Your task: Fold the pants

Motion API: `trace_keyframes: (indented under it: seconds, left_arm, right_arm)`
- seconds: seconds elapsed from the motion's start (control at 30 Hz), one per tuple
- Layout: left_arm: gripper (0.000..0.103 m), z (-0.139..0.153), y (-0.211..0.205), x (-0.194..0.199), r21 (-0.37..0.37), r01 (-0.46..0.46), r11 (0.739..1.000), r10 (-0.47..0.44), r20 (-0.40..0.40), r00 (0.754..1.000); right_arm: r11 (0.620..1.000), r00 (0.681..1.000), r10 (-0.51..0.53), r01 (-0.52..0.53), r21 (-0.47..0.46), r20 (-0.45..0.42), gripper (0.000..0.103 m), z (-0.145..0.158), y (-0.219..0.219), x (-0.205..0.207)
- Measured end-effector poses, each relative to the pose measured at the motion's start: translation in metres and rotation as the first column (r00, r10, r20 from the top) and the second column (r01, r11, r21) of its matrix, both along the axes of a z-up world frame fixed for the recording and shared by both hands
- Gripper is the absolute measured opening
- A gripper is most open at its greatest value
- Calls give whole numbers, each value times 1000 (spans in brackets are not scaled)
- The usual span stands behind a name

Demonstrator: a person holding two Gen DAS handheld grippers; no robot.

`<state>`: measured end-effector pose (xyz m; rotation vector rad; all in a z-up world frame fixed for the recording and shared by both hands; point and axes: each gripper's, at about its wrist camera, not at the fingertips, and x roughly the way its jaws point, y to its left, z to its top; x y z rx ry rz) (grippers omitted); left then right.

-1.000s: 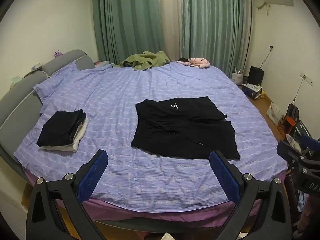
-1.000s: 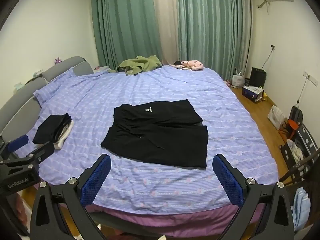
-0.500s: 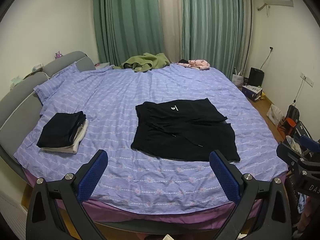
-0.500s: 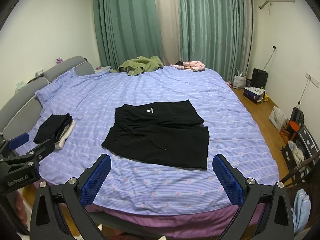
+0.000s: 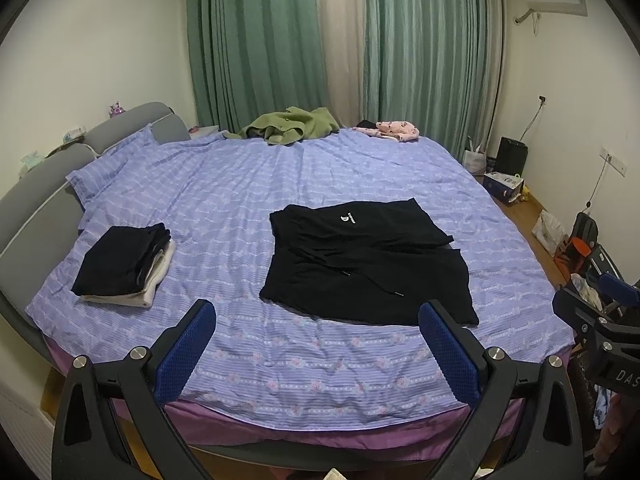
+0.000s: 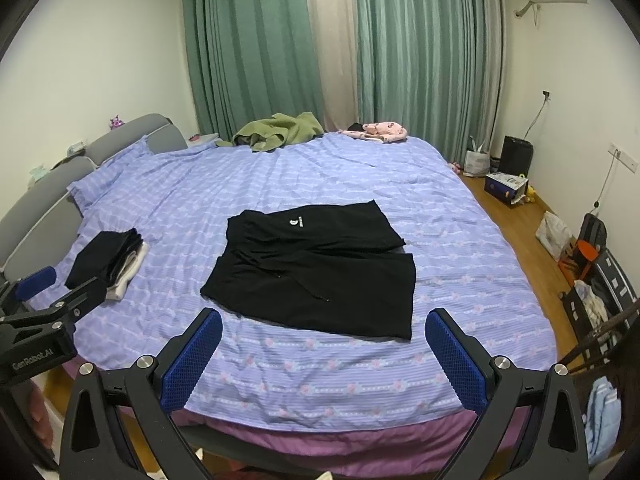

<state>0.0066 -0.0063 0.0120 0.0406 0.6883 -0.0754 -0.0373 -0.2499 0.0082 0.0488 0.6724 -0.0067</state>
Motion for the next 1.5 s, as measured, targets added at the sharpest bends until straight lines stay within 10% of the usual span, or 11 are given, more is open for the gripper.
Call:
trace_keyframes:
  seconds: [1.5]
  left_arm:
    - [103,-17,35,45,21,2,1000,-2,-18,1000]
  right_arm:
    - [999,996,-43,44,22,-72,103,-19,20,50]
